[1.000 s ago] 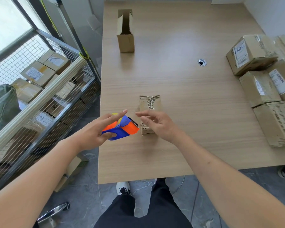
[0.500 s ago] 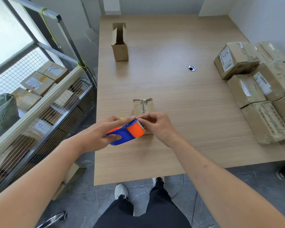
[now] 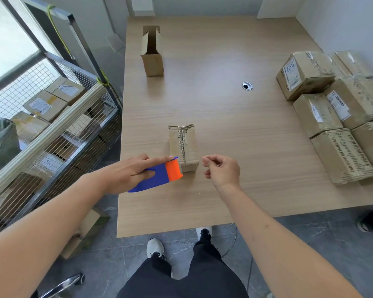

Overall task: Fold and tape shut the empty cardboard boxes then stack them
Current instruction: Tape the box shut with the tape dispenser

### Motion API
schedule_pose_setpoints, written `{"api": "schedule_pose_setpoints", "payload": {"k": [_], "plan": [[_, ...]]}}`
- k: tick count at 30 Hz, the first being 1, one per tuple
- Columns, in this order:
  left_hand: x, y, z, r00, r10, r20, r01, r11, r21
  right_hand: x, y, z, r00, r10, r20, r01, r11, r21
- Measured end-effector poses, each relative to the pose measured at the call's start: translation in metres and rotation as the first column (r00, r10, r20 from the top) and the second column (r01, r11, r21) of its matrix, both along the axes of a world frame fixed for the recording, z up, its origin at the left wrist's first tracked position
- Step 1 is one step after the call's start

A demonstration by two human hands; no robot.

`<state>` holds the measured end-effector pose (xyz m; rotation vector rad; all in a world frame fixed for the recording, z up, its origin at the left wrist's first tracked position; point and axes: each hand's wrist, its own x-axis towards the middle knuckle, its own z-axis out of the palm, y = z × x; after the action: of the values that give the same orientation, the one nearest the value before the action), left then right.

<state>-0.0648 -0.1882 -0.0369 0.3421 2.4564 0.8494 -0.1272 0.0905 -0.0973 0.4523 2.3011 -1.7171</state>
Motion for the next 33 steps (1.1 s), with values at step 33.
{"api": "schedule_pose_setpoints", "payload": {"k": [33], "plan": [[-0.027,-0.008,-0.043,0.99,0.086,0.109,-0.062,0.977,-0.203,-0.037,-0.002,-0.072,0.942,0.333,0.028,-0.335,0.938,0.086]]}}
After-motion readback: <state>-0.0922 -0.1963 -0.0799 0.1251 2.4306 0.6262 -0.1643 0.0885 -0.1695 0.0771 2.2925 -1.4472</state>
